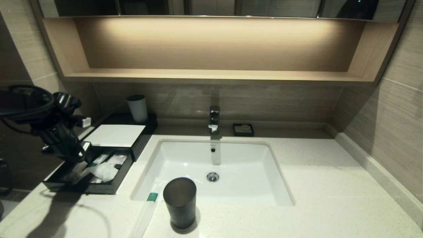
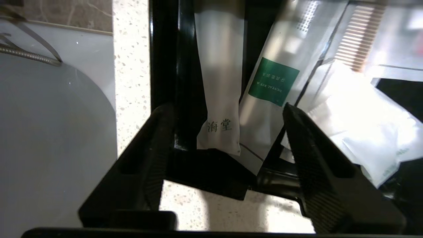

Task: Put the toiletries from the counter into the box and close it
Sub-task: Place the bathroom toiletry into the drawer, then pick up the bathroom toiletry

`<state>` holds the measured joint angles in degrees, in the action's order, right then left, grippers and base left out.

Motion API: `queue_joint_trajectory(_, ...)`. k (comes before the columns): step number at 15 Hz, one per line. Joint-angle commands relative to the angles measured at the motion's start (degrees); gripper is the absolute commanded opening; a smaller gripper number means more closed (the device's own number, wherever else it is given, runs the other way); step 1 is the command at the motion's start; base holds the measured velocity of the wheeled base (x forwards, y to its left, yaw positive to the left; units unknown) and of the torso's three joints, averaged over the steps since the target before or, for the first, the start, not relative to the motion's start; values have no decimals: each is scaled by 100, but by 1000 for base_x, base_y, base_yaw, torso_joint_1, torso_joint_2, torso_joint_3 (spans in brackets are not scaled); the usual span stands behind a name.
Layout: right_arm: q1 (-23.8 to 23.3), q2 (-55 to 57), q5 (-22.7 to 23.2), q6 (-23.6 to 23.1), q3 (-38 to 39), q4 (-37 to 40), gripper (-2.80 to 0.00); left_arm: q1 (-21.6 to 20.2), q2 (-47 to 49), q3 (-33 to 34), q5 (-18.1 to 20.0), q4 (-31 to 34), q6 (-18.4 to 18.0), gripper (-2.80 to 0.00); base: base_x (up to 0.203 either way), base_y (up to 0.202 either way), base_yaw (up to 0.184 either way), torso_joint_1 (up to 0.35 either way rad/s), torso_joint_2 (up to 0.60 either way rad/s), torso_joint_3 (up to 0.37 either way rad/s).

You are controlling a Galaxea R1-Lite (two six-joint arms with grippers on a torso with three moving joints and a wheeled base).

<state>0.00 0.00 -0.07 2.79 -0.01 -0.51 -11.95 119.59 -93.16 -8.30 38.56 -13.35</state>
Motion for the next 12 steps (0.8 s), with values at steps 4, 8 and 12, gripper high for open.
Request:
queue_joint_trajectory(4,0,9,-1,3,1,-2,-280,155,-817,75,44,51,68,0,0,0,0,0,0,0)
queue_joint_trajectory(8,0,9,-1,3,1,-2,-280,287,-1409,267,81,158,353,-280,0,0,0,0,0,0)
queue_joint_trajectory(12,0,9,-1,3,-8,-2,-280,518,-2324,969,772,193,488,-280,0,0,0,0,0,0)
